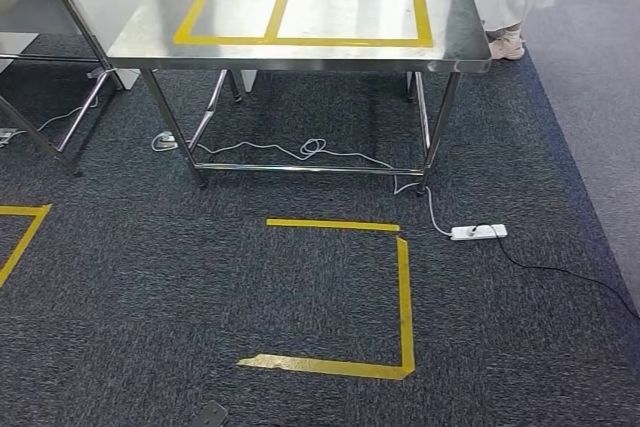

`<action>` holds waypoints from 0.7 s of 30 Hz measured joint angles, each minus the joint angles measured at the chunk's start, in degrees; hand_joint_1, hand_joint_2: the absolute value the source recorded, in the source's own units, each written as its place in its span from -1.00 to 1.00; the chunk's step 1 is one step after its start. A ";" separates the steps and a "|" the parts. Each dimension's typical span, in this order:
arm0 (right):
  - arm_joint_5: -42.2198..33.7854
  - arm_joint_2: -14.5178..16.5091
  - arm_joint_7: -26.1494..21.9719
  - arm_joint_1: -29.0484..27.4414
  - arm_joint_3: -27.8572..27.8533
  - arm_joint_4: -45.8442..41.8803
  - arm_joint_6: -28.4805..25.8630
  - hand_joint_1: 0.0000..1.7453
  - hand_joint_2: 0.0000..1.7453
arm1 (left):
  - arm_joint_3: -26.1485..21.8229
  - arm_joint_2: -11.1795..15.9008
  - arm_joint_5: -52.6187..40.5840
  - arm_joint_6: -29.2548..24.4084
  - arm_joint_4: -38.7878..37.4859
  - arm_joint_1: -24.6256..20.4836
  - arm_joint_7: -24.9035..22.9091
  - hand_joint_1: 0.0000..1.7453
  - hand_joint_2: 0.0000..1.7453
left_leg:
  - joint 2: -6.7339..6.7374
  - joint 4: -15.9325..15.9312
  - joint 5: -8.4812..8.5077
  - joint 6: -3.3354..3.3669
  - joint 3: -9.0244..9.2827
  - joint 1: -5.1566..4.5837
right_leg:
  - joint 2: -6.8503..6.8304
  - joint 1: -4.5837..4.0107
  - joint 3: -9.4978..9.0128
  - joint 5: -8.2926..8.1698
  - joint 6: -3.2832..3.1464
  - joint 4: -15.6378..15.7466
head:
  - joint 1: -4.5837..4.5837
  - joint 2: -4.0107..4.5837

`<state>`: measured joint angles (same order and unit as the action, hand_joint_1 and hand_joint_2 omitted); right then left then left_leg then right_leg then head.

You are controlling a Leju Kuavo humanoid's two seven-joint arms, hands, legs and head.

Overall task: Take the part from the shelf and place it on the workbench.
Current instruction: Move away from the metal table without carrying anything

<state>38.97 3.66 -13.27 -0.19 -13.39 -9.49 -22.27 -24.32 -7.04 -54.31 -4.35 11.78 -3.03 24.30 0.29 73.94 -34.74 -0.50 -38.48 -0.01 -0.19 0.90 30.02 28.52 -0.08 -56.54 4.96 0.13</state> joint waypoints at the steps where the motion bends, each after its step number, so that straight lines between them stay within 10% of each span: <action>1: 0.04 -0.01 0.00 0.00 -0.01 0.00 0.00 -1.00 -1.00 | -0.01 -0.01 0.00 -0.01 0.01 0.05 0.01 -1.00 -1.00 | -0.01 -1.69 1.23 0.21 1.20 -0.01 | 0.03 -0.10 0.06 -0.03 0.02 -0.04 | 0.01 0.00; 6: 0.16 0.14 0.01 0.11 -0.01 0.00 0.01 -1.00 -1.00 | -0.03 0.07 0.00 -0.31 0.01 -0.02 0.17 -1.00 -1.00 | -0.11 -16.67 6.39 1.77 8.76 -0.50 | 0.06 -0.62 0.37 -0.18 0.50 -0.33 | -0.08 0.00; 21: 0.89 -0.01 0.33 0.10 0.01 0.00 0.04 -1.00 -1.00 | -0.05 -0.08 0.00 -0.31 0.00 -0.04 0.28 -1.00 -1.00 | -0.11 -17.02 7.09 1.97 8.07 -1.00 | 0.11 -0.14 0.98 -1.14 1.82 0.12 | -0.12 0.00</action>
<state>39.85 3.65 -12.93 -0.09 -13.38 -9.49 -22.23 -24.37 -7.13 -54.31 -4.66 11.78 -3.06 24.59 0.18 56.92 -27.65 1.47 -30.42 -1.01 -0.09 0.77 31.00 27.38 1.75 -56.42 4.84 0.13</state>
